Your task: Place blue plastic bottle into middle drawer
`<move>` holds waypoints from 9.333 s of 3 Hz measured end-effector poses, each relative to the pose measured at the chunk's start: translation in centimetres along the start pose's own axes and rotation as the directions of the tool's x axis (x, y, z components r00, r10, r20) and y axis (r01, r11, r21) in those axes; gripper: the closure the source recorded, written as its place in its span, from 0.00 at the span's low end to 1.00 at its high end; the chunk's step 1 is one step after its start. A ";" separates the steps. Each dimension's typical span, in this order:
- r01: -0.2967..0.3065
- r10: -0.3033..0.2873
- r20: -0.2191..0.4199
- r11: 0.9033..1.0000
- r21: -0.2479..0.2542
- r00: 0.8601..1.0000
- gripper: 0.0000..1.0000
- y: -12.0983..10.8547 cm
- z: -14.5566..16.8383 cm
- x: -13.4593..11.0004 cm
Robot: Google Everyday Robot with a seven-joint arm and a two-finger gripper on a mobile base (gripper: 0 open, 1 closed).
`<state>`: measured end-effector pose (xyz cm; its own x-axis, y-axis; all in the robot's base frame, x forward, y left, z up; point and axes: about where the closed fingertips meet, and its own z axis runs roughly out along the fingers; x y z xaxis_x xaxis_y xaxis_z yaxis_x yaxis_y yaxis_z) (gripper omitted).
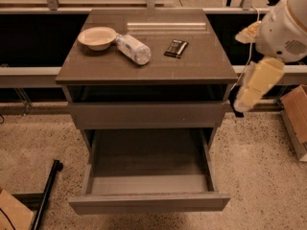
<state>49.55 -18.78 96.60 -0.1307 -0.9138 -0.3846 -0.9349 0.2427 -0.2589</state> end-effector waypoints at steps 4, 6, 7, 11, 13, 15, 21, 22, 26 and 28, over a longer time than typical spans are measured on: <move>-0.165 0.165 0.179 0.986 -0.015 0.970 0.00 -6.2 6.9 -3.1; -0.270 0.266 0.330 0.962 -0.035 0.906 0.00 -11.1 15.1 -8.4; -0.243 0.240 0.401 0.969 -0.044 0.884 0.00 -14.0 16.6 -11.7; -0.231 0.249 0.608 0.967 -0.110 0.754 0.00 -18.3 25.4 -20.6; -0.247 0.259 0.609 0.963 -0.105 0.750 0.19 -20.1 29.7 -22.7; -0.286 0.241 0.620 0.958 -0.028 0.747 0.65 -20.6 28.2 -21.5; 0.126 -0.088 0.612 0.992 -0.019 0.786 1.00 -11.3 13.5 -6.7; 0.146 -0.015 0.593 0.974 -0.173 0.805 1.00 -8.0 15.2 -3.2; 0.276 -0.120 0.564 0.940 -0.200 0.817 1.00 -3.4 14.1 -5.0; 0.195 -0.055 0.534 0.958 -0.210 0.844 1.00 1.1 17.0 -1.6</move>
Offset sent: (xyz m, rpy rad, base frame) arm 0.0360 0.0156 -0.0042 0.1100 -0.0107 -0.0097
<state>54.38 -11.49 81.85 0.1168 -0.6104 -0.7834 -0.9905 -0.0137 -0.1371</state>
